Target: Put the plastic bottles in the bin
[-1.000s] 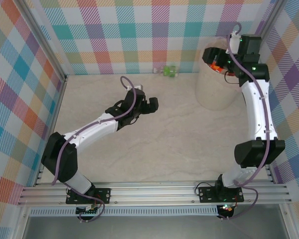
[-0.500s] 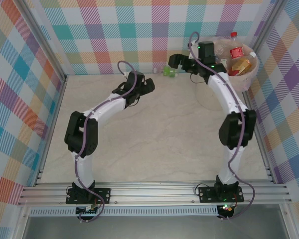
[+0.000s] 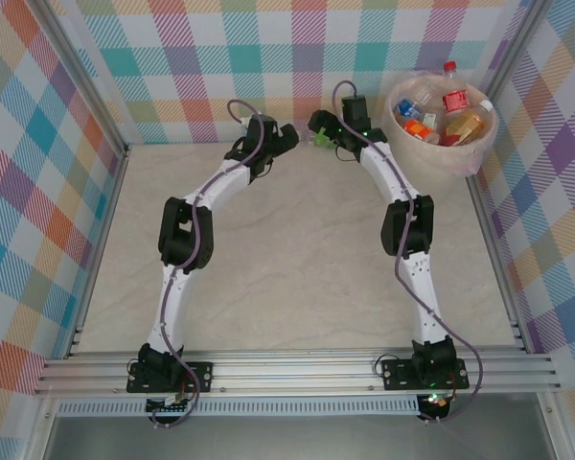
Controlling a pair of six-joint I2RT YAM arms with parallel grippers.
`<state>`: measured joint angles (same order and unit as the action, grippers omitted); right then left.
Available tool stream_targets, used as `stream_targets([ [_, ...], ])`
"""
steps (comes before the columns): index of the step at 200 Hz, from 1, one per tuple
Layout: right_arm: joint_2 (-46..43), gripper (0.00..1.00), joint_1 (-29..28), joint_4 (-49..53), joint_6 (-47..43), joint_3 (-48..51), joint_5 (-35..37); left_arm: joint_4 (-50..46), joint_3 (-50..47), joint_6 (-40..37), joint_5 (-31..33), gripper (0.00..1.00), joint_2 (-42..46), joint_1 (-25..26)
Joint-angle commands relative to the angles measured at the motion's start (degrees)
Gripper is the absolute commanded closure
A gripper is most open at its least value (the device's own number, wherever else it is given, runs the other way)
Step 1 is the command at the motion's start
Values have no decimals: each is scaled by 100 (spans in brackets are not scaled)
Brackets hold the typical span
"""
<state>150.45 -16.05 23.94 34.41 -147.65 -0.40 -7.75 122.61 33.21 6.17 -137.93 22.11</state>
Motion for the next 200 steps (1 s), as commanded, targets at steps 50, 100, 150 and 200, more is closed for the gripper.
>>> stream_targets([
  [50, 1113, 0, 227, -583, 525, -960, 438, 483, 702, 6, -619, 0, -752, -311],
  [100, 1576, 0, 511, -1000, 946, -1165, -176, 499, 959, -18, -994, 0, -1152, -474],
  [150, 1995, 2, 717, -1758, 1279, -1415, -1077, 417, 1251, 273, -1325, 0, -1484, -624],
  [200, 2088, 1, 582, -2518, 1162, -1459, -1631, -273, 1606, 716, -1364, 0, -1546, -638],
])
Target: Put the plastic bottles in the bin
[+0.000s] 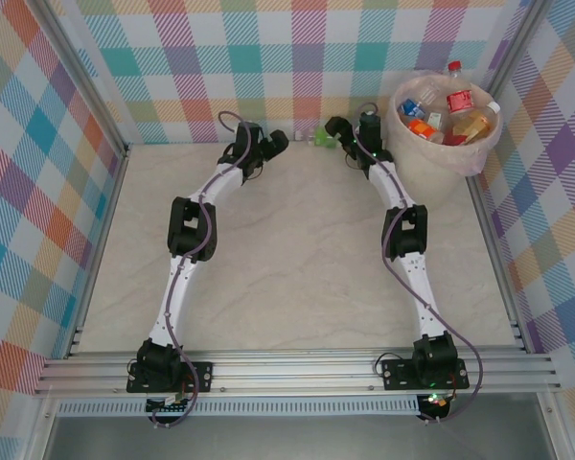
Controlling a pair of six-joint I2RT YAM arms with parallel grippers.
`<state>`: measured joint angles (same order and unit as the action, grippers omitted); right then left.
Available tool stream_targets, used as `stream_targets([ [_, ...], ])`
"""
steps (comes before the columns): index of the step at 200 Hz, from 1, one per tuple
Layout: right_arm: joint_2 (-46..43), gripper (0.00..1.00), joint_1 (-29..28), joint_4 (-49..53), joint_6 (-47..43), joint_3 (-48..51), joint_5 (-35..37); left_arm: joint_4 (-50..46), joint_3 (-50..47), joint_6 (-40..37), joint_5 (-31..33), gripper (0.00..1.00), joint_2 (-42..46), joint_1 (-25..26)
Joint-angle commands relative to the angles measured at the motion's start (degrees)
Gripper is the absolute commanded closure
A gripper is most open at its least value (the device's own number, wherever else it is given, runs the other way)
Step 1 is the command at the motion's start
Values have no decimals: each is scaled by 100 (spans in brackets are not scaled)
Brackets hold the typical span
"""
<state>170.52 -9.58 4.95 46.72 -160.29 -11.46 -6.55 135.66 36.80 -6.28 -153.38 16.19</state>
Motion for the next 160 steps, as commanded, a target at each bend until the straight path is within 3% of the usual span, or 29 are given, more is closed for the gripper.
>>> stream_targets([
  [1, 80, 1, -68, -619, -81, -196, -533, -406, 303, 365, -118, 0, 0, -45],
  [33, -77, 1, -216, -598, -452, -198, -1029, -768, 303, 750, -135, 0, 114, -45],
  [80, -186, 0, -502, -512, -841, -171, -1391, -687, 336, 1153, -659, 0, 211, -63],
  [160, -348, 0, -1140, -594, -1329, -154, -2193, -1360, 339, 1635, -304, 0, 449, -271],
])
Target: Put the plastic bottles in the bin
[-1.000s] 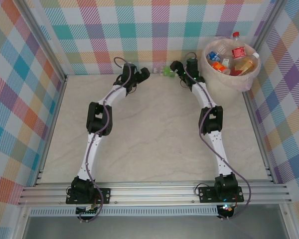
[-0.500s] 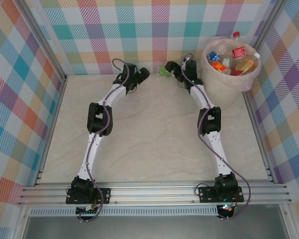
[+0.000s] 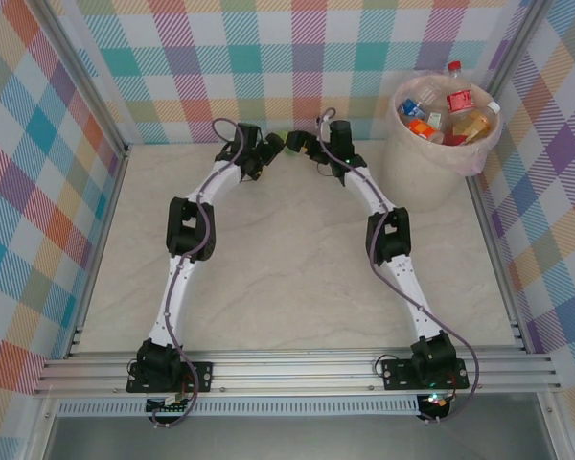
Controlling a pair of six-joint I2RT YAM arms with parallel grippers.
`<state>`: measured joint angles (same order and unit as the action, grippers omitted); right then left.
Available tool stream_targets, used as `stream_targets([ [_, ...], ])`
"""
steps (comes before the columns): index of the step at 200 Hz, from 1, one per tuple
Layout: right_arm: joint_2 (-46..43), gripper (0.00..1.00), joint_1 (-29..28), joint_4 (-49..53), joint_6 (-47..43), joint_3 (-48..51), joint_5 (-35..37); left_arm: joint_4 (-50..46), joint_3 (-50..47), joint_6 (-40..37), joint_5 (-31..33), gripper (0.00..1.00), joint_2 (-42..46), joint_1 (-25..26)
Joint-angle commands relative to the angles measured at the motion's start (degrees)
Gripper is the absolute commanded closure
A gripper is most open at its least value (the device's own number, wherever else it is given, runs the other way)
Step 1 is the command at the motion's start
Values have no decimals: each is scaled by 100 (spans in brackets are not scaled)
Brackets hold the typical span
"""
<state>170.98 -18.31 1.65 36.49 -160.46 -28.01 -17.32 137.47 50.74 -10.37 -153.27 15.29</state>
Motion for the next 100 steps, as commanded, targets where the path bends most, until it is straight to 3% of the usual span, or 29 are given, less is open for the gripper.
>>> stream_targets([
  [1, -392, 0, -278, -272, -308, -135, -547, -290, 153, 238, 105, 0, 443, -183],
  [58, -502, 0, -787, -351, -493, -123, -1513, -518, 106, 192, 97, 0, 574, -477],
  [100, -1359, 2, -598, -355, -626, 999, -1083, -129, -522, 26, -22, 0, 976, -621],
])
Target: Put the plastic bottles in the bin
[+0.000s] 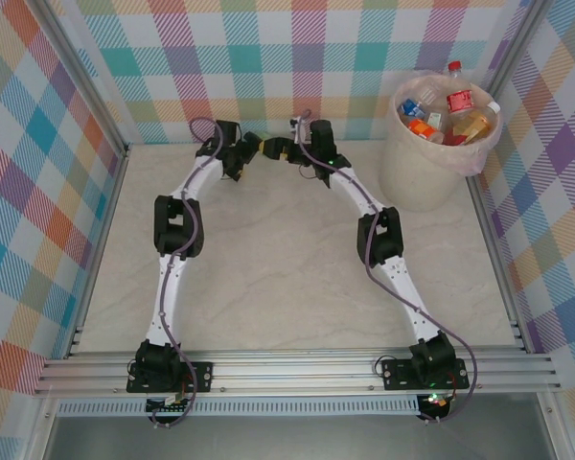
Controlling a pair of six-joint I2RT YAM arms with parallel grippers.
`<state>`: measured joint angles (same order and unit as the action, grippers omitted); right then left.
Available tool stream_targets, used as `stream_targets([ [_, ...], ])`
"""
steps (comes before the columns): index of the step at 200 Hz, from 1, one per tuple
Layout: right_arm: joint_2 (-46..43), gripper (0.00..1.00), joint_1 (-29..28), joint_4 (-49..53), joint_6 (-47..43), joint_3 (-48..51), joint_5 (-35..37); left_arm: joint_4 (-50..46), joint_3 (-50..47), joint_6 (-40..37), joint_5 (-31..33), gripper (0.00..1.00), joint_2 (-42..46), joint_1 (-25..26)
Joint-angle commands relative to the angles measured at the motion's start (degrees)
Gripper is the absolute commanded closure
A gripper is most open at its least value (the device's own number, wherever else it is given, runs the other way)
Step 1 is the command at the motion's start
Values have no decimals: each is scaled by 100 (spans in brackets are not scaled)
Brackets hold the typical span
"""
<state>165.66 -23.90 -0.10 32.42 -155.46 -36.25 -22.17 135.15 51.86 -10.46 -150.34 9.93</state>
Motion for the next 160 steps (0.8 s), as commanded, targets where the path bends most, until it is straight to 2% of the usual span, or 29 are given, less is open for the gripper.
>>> stream_targets([
  [1, -853, 1, -33, -195, -206, 538, -251, 364, -302, -95, -7, 0, 696, -82],
  [29, -1337, 1, 43, -652, -201, 1489, 519, 212, -393, -398, 107, 0, 831, -119],
  [57, -1060, 1, 74, -161, 82, 1162, 1524, 116, -356, -639, -66, 0, 806, -115],
  [99, -511, 1, 87, -72, 633, 649, 1469, -503, 372, -1567, -334, 0, 365, -68],
  [128, -1090, 0, 189, -363, 787, 1520, 2018, -1293, 1204, -2442, 131, 0, -98, 127],
  [160, -1876, 0, 369, -586, 1143, 2777, 2412, -1303, 1325, -2647, 622, 0, -243, 351],
])
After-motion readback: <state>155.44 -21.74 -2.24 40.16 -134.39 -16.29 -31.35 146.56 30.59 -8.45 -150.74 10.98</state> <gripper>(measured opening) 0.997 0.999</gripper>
